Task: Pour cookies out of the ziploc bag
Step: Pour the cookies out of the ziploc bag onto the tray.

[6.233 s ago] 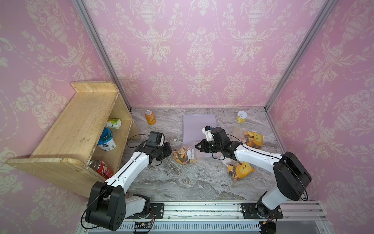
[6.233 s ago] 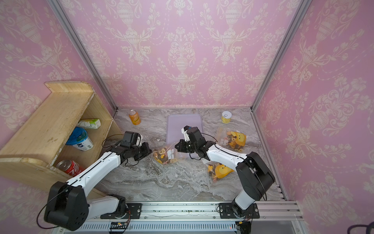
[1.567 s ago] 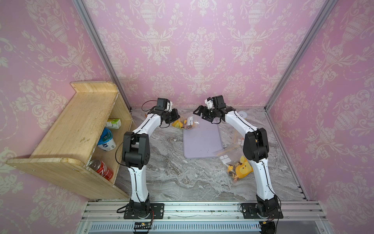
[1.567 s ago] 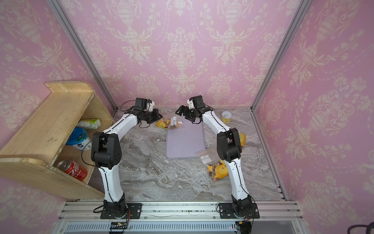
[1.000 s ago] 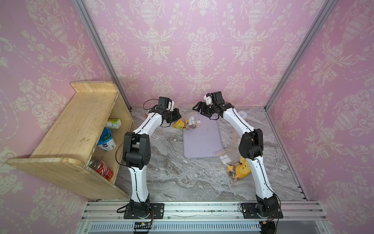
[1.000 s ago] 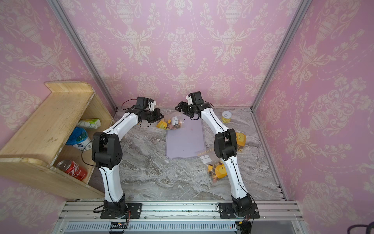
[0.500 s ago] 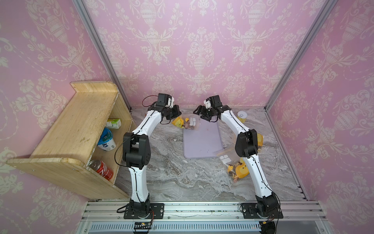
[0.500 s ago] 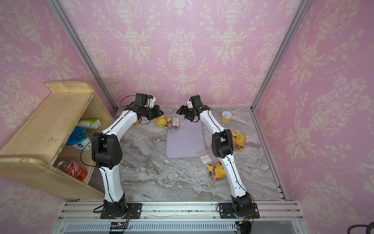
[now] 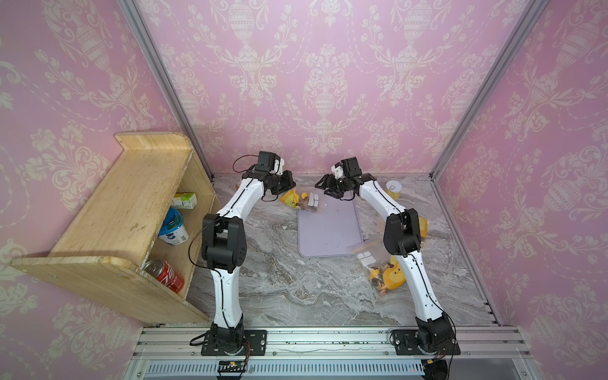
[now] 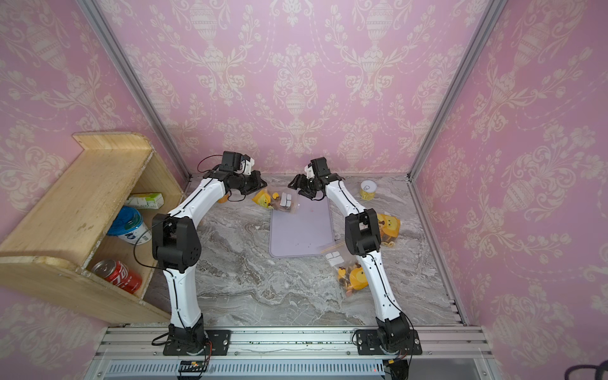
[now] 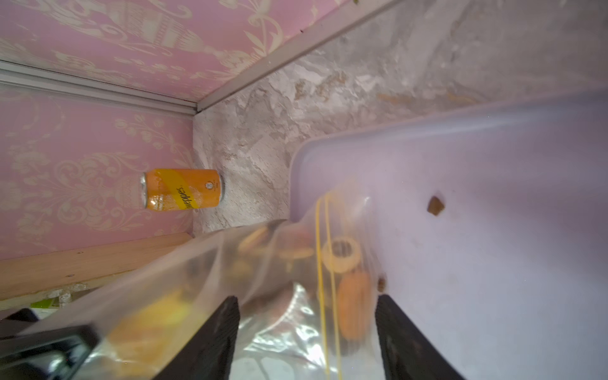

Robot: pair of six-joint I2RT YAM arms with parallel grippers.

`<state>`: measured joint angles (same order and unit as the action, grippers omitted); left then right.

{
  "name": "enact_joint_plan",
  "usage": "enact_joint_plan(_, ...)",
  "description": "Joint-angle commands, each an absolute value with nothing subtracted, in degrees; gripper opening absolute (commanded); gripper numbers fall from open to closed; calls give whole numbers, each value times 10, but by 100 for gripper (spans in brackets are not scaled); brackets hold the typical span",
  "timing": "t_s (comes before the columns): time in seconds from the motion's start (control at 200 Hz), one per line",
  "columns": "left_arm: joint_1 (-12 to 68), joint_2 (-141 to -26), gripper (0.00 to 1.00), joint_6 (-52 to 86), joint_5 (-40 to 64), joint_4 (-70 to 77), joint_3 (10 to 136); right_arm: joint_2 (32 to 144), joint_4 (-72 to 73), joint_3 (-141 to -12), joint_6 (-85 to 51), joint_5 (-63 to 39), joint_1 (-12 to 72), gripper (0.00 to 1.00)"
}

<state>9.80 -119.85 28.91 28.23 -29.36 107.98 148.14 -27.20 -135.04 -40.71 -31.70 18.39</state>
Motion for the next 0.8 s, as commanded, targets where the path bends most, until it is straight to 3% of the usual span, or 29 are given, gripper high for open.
enact_joint_plan(0.0,110,-1215,0,272,299,-301,1119,1441,-247,-1299,-406,-315,179,67)
enact_joint_plan(0.36,132,-1235,0,275,298,-318,1164,1437,-259,-1288,-402,-313,175,56)
enact_joint_plan(0.796,170,-1284,0,278,293,-366,1274,1355,-217,-1169,-400,-306,161,56)
